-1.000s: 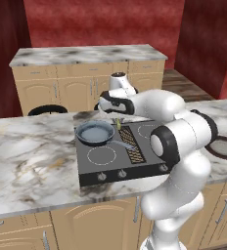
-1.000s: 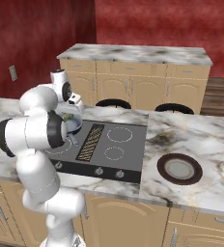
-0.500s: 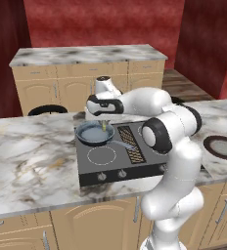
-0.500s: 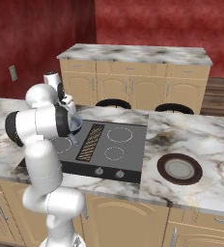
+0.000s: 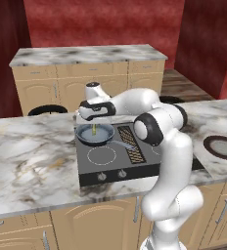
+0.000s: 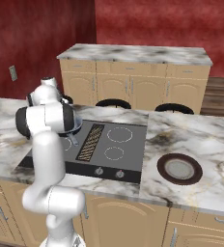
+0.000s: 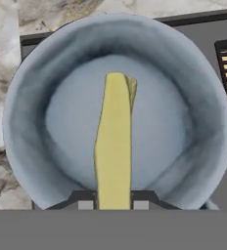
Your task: Pick up the butter stick and place it in the pan. Then turn on the burner for the pan.
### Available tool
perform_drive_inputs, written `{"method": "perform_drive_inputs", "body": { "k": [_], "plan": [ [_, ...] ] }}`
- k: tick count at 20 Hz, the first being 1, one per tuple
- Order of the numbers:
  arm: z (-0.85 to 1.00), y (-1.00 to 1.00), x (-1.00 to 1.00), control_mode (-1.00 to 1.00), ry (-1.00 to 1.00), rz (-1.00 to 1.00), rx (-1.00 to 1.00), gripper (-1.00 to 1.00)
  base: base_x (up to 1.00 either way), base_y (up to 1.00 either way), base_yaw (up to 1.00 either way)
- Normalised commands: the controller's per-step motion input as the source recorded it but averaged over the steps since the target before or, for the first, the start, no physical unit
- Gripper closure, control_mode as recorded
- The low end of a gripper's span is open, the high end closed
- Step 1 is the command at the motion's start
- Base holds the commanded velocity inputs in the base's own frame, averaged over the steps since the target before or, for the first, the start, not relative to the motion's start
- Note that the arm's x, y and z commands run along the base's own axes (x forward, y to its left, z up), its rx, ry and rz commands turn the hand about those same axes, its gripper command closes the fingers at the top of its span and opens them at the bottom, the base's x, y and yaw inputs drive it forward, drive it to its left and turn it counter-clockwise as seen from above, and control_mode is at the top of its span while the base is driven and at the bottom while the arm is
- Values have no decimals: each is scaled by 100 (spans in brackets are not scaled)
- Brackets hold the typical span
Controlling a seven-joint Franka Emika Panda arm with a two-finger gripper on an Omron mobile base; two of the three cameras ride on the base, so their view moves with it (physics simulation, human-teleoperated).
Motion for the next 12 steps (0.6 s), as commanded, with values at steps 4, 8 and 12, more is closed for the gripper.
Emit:
{"method": "perform_drive_inputs", "body": {
  "k": [4,8,12],
  "plan": [
    [-28,3,33,-100,0,0,5,100,0,0,0],
    [-25,0,38,-100,0,0,4,100,0,0,0],
    [-26,0,38,-100,0,0,3,100,0,0,0]
  ]
}}
